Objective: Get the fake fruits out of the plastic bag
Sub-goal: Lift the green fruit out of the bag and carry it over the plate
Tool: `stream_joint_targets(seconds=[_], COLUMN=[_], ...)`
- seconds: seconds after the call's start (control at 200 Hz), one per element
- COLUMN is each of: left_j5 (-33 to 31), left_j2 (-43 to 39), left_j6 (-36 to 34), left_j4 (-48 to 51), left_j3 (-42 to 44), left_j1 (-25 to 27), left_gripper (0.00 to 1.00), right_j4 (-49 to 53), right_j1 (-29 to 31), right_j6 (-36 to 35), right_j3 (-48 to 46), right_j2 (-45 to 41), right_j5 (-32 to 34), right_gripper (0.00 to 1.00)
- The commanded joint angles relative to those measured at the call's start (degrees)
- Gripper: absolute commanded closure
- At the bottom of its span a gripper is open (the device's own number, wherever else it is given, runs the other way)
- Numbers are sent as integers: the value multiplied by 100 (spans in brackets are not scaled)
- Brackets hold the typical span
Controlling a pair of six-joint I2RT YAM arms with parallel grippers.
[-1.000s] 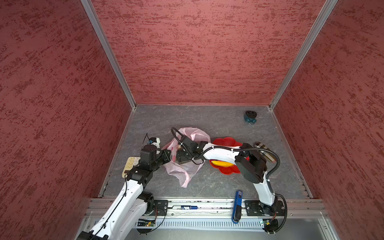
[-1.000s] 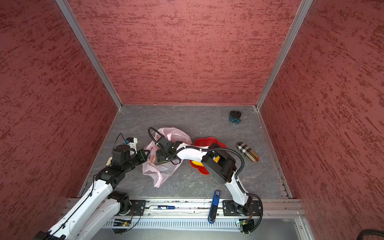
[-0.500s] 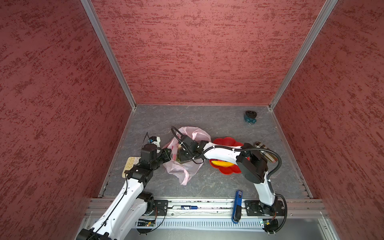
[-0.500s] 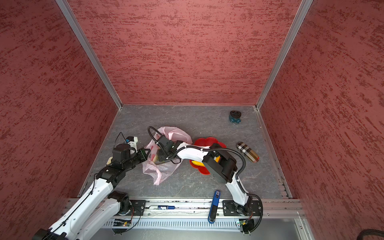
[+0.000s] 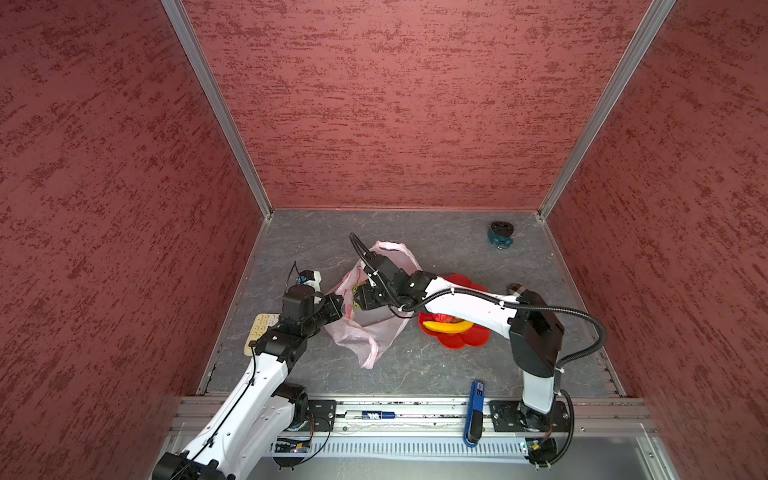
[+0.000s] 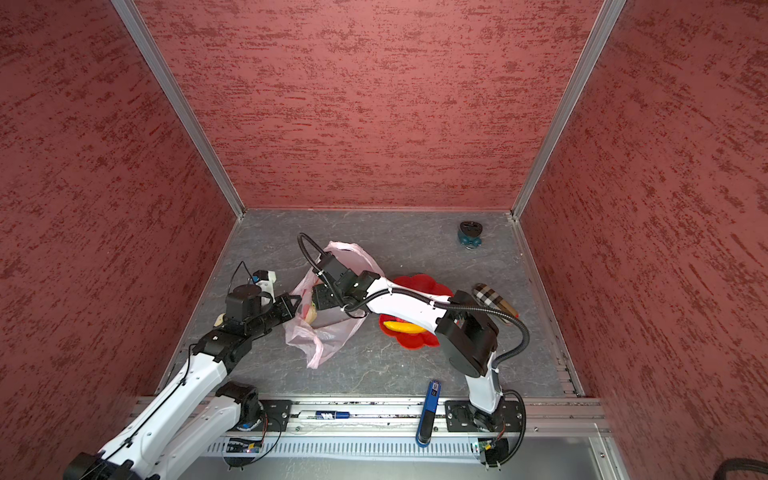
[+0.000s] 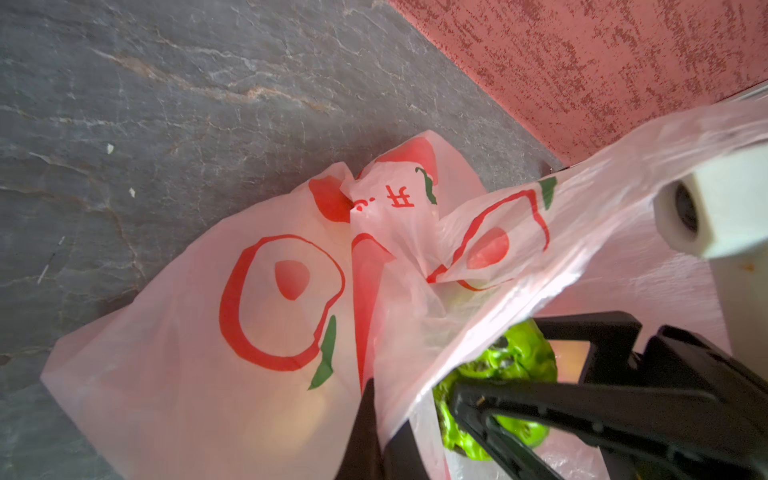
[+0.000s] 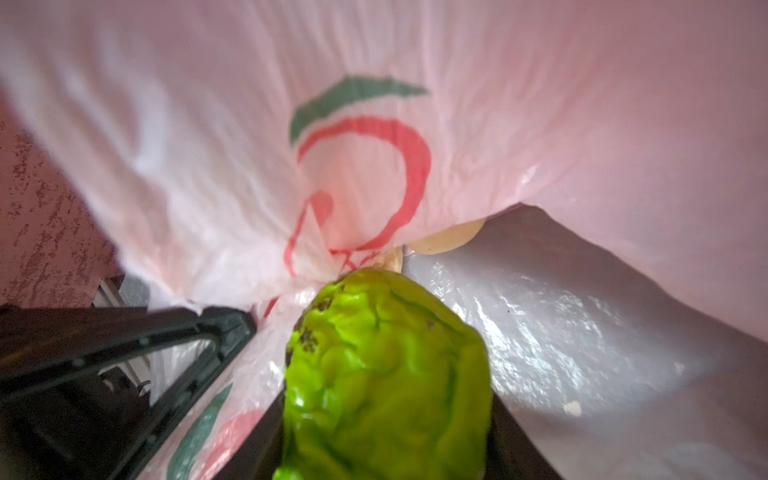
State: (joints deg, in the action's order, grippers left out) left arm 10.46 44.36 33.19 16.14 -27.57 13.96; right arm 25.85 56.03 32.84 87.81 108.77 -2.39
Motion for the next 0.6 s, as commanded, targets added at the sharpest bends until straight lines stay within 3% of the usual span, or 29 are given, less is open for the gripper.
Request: stream_joint_targets(seconds=[0.0, 0.391, 0.591], left_j5=[-289, -674, -761], left_j2=[40, 336, 402], left_j6=[3, 110, 51], left_j4=[-197, -336, -314], left_j3=[-326, -578, -746], left_j1=[28, 19, -1], left_gripper=[100, 100, 100], right_j4=[316, 1098, 1724], right_j1=[-21, -228, -841], right_j6=[-248, -728, -671], right_j3=[141, 85, -387], right_j2=[-508, -2080, -3125], right_j5=[-53, -393, 80], right_gripper=[84, 84, 83])
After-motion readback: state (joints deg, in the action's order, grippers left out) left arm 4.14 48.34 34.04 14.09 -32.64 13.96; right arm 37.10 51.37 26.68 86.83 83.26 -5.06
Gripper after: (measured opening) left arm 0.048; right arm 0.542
